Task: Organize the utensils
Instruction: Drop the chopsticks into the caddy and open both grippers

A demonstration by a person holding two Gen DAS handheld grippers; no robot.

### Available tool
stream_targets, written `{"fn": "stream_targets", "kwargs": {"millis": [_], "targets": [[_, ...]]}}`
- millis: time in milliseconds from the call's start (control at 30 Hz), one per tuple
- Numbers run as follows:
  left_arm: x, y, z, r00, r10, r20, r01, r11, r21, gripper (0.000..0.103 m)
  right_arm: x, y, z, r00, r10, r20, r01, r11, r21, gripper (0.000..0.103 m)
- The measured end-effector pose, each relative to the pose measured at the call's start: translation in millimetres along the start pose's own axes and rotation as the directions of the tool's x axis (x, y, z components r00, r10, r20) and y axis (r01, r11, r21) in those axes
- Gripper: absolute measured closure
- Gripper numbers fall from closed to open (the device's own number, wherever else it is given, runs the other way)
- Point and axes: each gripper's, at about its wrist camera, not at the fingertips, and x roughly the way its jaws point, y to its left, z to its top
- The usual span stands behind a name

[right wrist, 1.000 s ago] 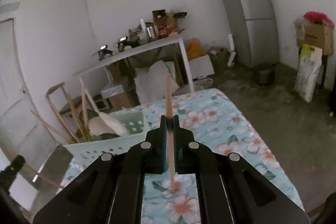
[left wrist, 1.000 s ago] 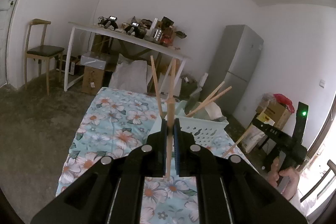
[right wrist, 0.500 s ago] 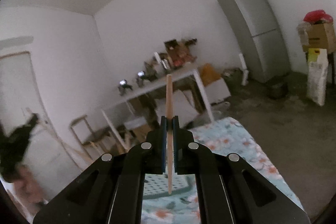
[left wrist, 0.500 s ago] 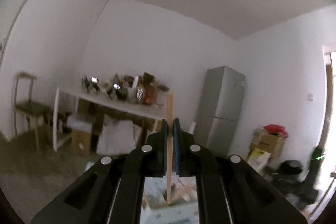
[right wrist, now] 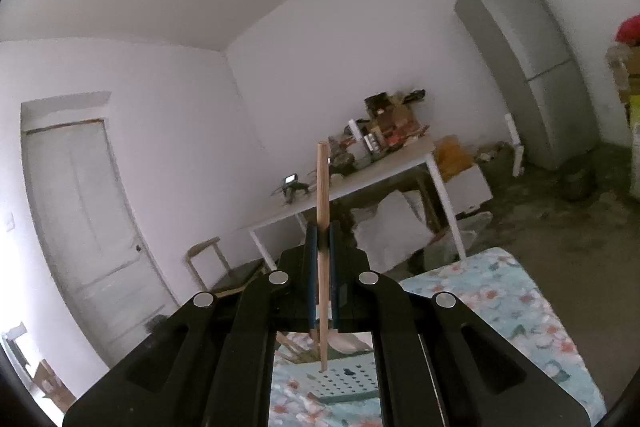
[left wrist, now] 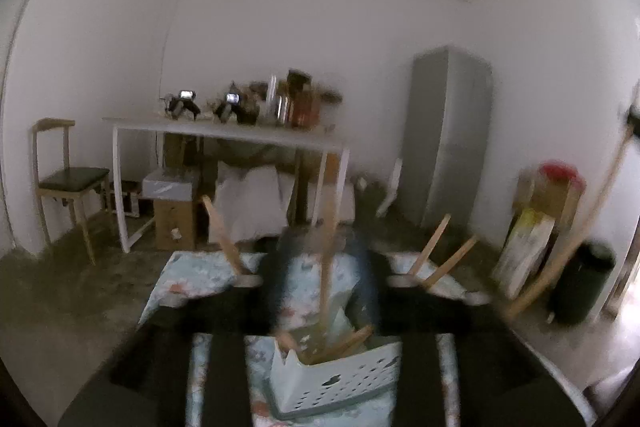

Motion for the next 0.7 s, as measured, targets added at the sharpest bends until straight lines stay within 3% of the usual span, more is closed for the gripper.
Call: {"fn": "stream_targets", "kwargs": {"millis": [33, 200, 400, 500, 600, 700], "targets": [[-11.1, 2.2, 3.7, 0.999, -0.001, 0.034, 0.001, 1.0, -0.007, 0.05, 7.9, 2.6, 0.2, 1.0, 0.004, -0.009, -0.004, 1.0, -0.007, 0.099], [-68.9, 9.8, 31.2, 0.987, 0.01, 0.161, -0.01, 1.0, -0.003, 0.049, 43.0, 26.0, -6.9, 0.998, 0.04, -0.05, -0.043, 0.998, -0.049, 0.099], [-103.8, 38.7, 31.5, 0.985, 0.018, 0.173, -0.003, 0.997, -0.082, 0.048, 77.1, 60.1, -32.3, 0.999, 0.018, -0.045, -0.027, 0.981, -0.193, 0.099], [-110.5, 51.2, 24.4, 0.986, 0.034, 0.165, -0.016, 0.994, -0.11, 0.048, 99.1, 72.2, -63.6, 0.998, -0.053, -0.045, 0.036, 0.952, -0.304, 0.099], [-114.3, 56.8, 17.6, 0.989, 0.048, 0.142, -0.03, 0.992, -0.124, 0.048, 125.1, 69.1, -99.3, 0.986, -0.079, -0.145, 0.024, 0.937, -0.347, 0.099], [-109.8, 66.5, 12.0, 0.992, 0.061, 0.109, -0.046, 0.99, -0.137, 0.048, 135.7, 56.4, -111.8, 0.968, -0.084, -0.238, 0.01, 0.955, -0.295, 0.083]]}}
